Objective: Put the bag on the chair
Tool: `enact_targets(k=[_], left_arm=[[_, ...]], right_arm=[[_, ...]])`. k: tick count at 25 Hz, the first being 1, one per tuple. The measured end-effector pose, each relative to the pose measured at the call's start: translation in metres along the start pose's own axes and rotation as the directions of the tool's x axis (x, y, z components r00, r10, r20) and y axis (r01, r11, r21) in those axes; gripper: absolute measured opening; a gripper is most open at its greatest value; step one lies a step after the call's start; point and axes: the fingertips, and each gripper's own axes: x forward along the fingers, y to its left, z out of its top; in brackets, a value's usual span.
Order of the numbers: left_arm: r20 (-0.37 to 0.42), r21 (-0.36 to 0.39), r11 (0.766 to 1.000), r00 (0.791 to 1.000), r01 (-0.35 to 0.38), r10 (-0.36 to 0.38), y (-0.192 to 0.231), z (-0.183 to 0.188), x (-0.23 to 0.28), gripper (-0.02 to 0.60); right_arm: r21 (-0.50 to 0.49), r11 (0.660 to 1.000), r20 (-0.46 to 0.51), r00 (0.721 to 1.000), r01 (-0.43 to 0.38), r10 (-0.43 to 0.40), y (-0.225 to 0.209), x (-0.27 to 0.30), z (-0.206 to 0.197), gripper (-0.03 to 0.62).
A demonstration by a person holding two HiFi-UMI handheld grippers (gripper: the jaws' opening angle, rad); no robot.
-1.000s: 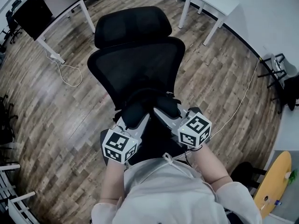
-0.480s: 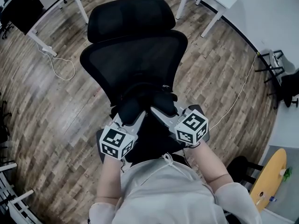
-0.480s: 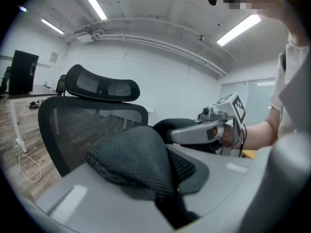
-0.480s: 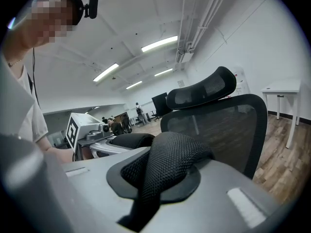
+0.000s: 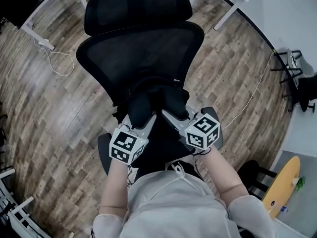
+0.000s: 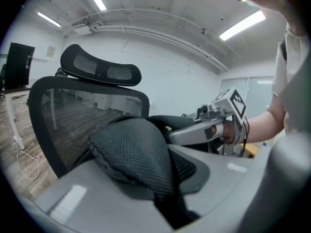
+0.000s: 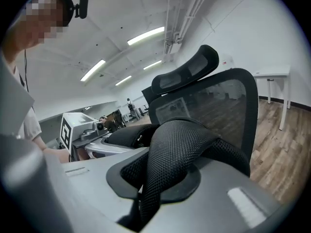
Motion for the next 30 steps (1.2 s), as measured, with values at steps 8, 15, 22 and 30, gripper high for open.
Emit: enact_targets(k=[8,15,22,30], left_arm=[[-0.067,-0.02,0.999,0.997,-0.031,0.03,0.024,-0.043,0.027,0.061],[-0.104,-0.036,0.996,0.992,-0.081,0.077,0.05,-0.073,0.058,0.049],[-0.122,-0.116,0.986,0.987,-0.117,0.103,0.087,-0.1,0.082,0.054],[-0.115,-0.12,0.986,0.988,-0.119,0.105,0.11,-0.111,0.101,0.044]], right_arm=[[0.057,0.997,-0.048,0.998,0.052,-0.049,-0.036,0.028,-0.038,0.041],[0.1,0.987,-0.074,0.99,0.125,-0.118,-0.075,0.049,-0.064,0.044],[0.061,0.985,-0.099,0.983,0.161,-0.154,-0.113,0.075,-0.079,0.044],[0.041,0.986,-0.095,0.983,0.163,-0.159,-0.133,0.101,-0.088,0.038]])
